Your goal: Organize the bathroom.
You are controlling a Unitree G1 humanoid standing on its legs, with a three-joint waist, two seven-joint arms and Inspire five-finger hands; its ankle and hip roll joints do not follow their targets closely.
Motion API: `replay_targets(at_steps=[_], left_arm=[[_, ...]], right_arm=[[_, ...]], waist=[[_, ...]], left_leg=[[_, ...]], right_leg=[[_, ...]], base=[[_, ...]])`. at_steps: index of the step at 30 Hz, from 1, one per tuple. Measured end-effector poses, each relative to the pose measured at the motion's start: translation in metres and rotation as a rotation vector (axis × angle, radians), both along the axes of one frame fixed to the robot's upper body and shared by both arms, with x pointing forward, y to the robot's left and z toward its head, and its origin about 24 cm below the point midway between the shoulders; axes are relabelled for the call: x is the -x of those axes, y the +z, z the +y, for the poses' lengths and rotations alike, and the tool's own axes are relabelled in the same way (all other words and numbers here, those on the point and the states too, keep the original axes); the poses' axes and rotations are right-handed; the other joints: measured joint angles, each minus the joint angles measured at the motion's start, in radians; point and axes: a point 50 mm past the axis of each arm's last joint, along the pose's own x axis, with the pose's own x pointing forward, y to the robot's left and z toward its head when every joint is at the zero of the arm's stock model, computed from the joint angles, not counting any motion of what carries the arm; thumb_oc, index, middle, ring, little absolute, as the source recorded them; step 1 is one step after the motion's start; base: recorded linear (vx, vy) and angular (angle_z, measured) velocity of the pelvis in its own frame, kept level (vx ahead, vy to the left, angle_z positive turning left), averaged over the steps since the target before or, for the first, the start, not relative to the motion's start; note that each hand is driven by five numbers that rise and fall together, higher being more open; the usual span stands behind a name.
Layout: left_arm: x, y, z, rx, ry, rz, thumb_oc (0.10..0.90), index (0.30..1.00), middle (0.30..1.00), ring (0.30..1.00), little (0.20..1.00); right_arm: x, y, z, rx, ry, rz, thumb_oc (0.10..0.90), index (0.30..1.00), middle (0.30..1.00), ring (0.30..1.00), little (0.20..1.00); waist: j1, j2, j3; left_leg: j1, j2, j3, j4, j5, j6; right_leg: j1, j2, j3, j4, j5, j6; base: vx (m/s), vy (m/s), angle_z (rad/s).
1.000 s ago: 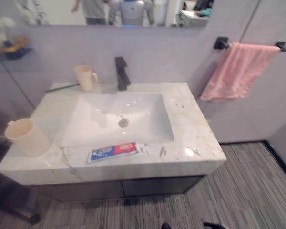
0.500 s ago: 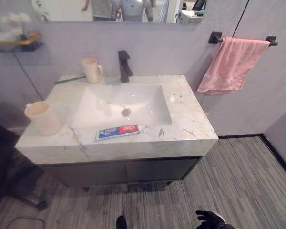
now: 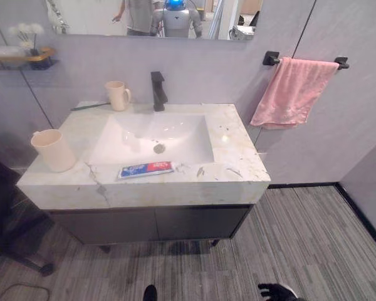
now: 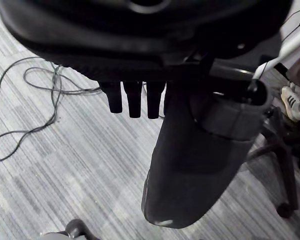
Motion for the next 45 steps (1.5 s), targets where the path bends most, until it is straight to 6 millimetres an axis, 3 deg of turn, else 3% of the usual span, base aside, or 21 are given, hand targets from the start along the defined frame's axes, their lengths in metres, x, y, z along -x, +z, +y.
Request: replay_targets(at_steps=[1,3,5,6,9,13,21,24,25,28,30,31,32,33,34,35,36,37,38,41,45], left_arm=[[-0.006,0.001,0.000,0.001,-0.065,0.005,0.800,0.900,0.900,0.900,0.900],[-0.017,0.001,-0.003,0.001,-0.121,-0.007,0.800,0.900,0.900,0.900,0.900],[-0.022,0.001,-0.005,0.002,-0.146,-0.021,0.800,0.900,0.900,0.900,0.900],[-0.028,0.000,-0.009,0.004,-0.189,-0.022,0.800,0.900,0.900,0.900,0.900],[-0.040,0.003,-0.010,-0.017,-0.251,-0.044,0.800,0.900,0.900,0.900,0.900],[-0.044,0.006,-0.006,-0.049,-0.247,-0.043,0.800,0.900,0.900,0.900,0.900],[-0.029,0.005,-0.002,-0.071,-0.181,-0.001,0.800,0.900,0.900,0.900,0.900],[-0.033,0.020,0.014,-0.222,0.283,-0.149,0.800,0.900,0.900,0.900,0.900],[-0.033,0.020,0.014,-0.222,0.283,-0.149,0.800,0.900,0.900,0.900,0.900],[-0.045,0.063,0.058,-0.476,0.638,-0.362,0.800,0.900,0.900,0.900,0.900],[-0.057,0.096,0.081,-0.602,0.735,-0.512,0.800,0.900,0.900,0.900,0.900],[-0.070,0.130,0.098,-0.710,0.758,-0.646,0.800,0.900,0.900,0.900,0.900],[-0.070,0.130,0.098,-0.710,0.758,-0.646,0.800,0.900,0.900,0.900,0.900],[-0.093,0.182,0.110,-0.789,0.760,-0.827,0.800,0.900,0.900,0.900,0.900],[-0.103,0.209,0.112,-0.826,0.735,-0.924,0.800,0.900,0.900,0.900,0.900],[-0.116,0.254,0.113,-0.923,0.644,-1.049,0.800,0.900,0.900,0.900,0.900],[-0.133,0.325,0.099,-0.991,0.530,-1.271,0.800,0.900,0.900,0.900,0.900],[-0.133,0.325,0.099,-0.991,0.530,-1.271,0.800,0.900,0.900,0.900,0.900],[-0.145,0.396,0.075,-1.255,0.285,-1.443,0.800,0.900,0.900,0.900,0.900],[-0.149,0.453,0.037,-1.423,0.149,-1.598,0.800,0.900,0.900,0.900,0.900],[-0.152,0.477,0.020,-1.627,-0.056,-1.535,0.800,0.900,0.900,0.900,0.900]], right_arm=[[0.003,-0.002,0.003,-0.003,0.001,0.018,0.800,0.900,0.900,0.900,0.900],[0.007,-0.003,0.001,0.006,-0.007,0.033,0.800,0.900,0.900,0.900,0.900],[0.009,-0.004,0.000,0.014,-0.016,0.049,0.800,0.900,0.900,0.900,0.900],[0.013,-0.004,-0.003,0.019,-0.031,0.058,0.800,0.900,0.900,0.900,0.900],[0.016,-0.006,0.000,0.015,-0.037,0.072,0.800,0.900,0.900,0.900,0.900],[0.016,-0.007,0.003,-0.001,-0.030,0.073,0.800,0.900,0.900,0.900,0.900],[0.024,-0.008,-0.002,0.003,-0.056,0.091,0.800,0.900,0.900,0.900,0.900],[0.024,-0.004,-0.015,0.038,-0.071,0.085,0.800,0.900,0.900,0.900,0.900],[0.024,-0.004,-0.015,0.038,-0.071,0.085,0.800,0.900,0.900,0.900,0.900],[0.027,-0.002,-0.021,0.056,-0.107,0.062,0.800,0.900,0.900,0.900,0.900],[0.031,-0.003,-0.019,0.040,-0.136,0.062,0.800,0.900,0.900,0.900,0.900],[0.036,-0.004,-0.019,0.046,-0.143,0.075,0.800,0.900,0.900,0.900,0.900],[0.036,-0.004,-0.019,0.046,-0.143,0.075,0.800,0.900,0.900,0.900,0.900],[0.041,-0.006,-0.018,0.050,-0.151,0.086,0.800,0.900,0.900,0.900,0.900],[0.045,-0.007,-0.018,0.048,-0.155,0.094,0.800,0.900,0.900,0.900,0.900],[0.045,-0.007,-0.018,0.050,-0.156,0.094,0.800,0.900,0.900,0.900,0.900],[0.051,-0.009,-0.016,0.060,-0.157,0.108,0.800,0.900,0.900,0.900,0.900],[0.051,-0.009,-0.016,0.060,-0.157,0.108,0.800,0.900,0.900,0.900,0.900],[0.046,-0.008,-0.017,0.076,-0.173,0.102,0.800,0.900,0.900,0.900,0.900],[0.046,-0.009,-0.014,0.080,-0.181,0.128,0.800,0.900,0.900,0.900,0.900],[0.047,-0.011,-0.014,0.084,-0.190,0.165,0.800,0.900,0.900,0.900,0.900]], waist=[[-0.007,-0.020,-0.003],[-0.025,-0.027,-0.003],[-0.044,-0.020,-0.006],[-0.059,0.004,-0.012],[-0.066,0.013,-0.010],[-0.067,0.021,-0.011],[-0.048,0.043,-0.017],[-0.037,0.079,-0.015],[-0.037,0.079,-0.015],[-0.038,0.082,-0.021],[-0.037,0.075,-0.025],[-0.036,0.077,-0.023],[-0.036,0.077,-0.023],[-0.032,0.068,-0.026],[-0.028,0.061,-0.028],[-0.029,0.053,-0.026],[-0.029,0.036,-0.030],[-0.029,0.036,-0.030],[-0.045,0.044,-0.029],[-0.049,0.053,-0.029],[-0.066,0.090,-0.032]], left_leg=[[-0.001,-0.006,0.033,0.094,-0.110,0.031],[0.035,-0.018,0.039,0.144,-0.192,0.043],[0.100,-0.021,0.066,0.136,-0.238,0.050],[0.155,-0.027,0.081,0.036,-0.258,0.048],[0.185,-0.059,0.072,-0.047,-0.214,0.064],[0.184,-0.071,0.066,-0.050,-0.213,0.065],[0.148,-0.052,0.044,0.011,-0.215,0.049],[0.159,-0.050,0.014,-0.024,-0.212,0.047],[0.159,-0.050,0.014,-0.024,-0.212,0.047],[0.187,-0.049,0.020,-0.096,-0.171,0.046],[0.191,-0.052,0.013,-0.111,-0.163,0.047],[0.199,-0.052,0.013,-0.127,-0.157,0.048],[0.199,-0.052,0.013,-0.127,-0.157,0.048],[0.204,-0.052,0.013,-0.139,-0.149,0.047],[0.206,-0.051,0.013,-0.141,-0.147,0.046],[0.222,-0.050,0.015,-0.149,-0.145,0.045],[0.220,-0.051,0.017,-0.150,-0.147,0.044],[0.220,-0.051,0.017,-0.150,-0.147,0.044],[0.225,-0.054,0.025,-0.151,-0.147,0.043],[0.238,-0.054,0.038,-0.153,-0.152,0.039],[0.251,-0.048,0.052,-0.159,-0.153,0.039]], right_leg=[[0.013,-0.015,-0.015,-0.032,0.016,0.000],[0.017,-0.028,-0.042,-0.058,0.026,0.003],[0.024,-0.034,-0.056,-0.063,0.050,0.038],[0.021,-0.026,-0.069,-0.057,0.051,0.060],[-0.009,-0.047,-0.042,-0.030,0.045,0.109],[0.002,-0.045,-0.004,-0.066,0.063,0.139],[-0.029,-0.023,0.025,-0.025,0.044,0.107],[-0.039,-0.016,0.034,-0.007,0.045,0.098],[-0.039,-0.016,0.034,-0.007,0.045,0.098],[-0.041,-0.020,0.034,-0.001,0.046,0.109],[-0.041,-0.020,0.030,-0.008,0.049,0.114],[-0.039,-0.019,0.031,-0.021,0.052,0.118],[-0.039,-0.019,0.031,-0.021,0.052,0.118],[-0.033,-0.017,0.029,-0.036,0.059,0.119],[-0.029,-0.016,0.029,-0.042,0.062,0.123],[-0.017,-0.016,0.031,-0.051,0.064,0.128],[-0.014,-0.015,0.032,-0.057,0.066,0.130],[-0.014,-0.015,0.032,-0.057,0.066,0.130],[-0.004,-0.018,0.036,-0.076,0.078,0.148],[0.015,-0.014,0.050,-0.109,0.096,0.154],[0.054,-0.004,0.061,-0.172,0.142,0.148]], base=[[0.01,0.036,0.42],[0.02,0.062,0.55],[0.02,0.071,0.44],[0.02,0.037,0.47],[0.01,0.014,0.22],[0.00,-0.006,0.05],[-0.03,0.026,-0.02],[0.02,0.062,-0.05],[0.01,0.048,-0.06],[0.02,0.044,0.04],[0.03,0.022,0.04],[0.00,0.000,0.00],[0.02,0.007,0.03],[0.02,-0.012,0.04],[0.00,0.000,0.00],[0.03,-0.029,-0.05],[0.01,-0.017,-0.05],[0.03,-0.054,-0.08],[0.04,-0.056,-0.12],[0.03,-0.039,-0.17],[0.01,-0.006,-0.13]])
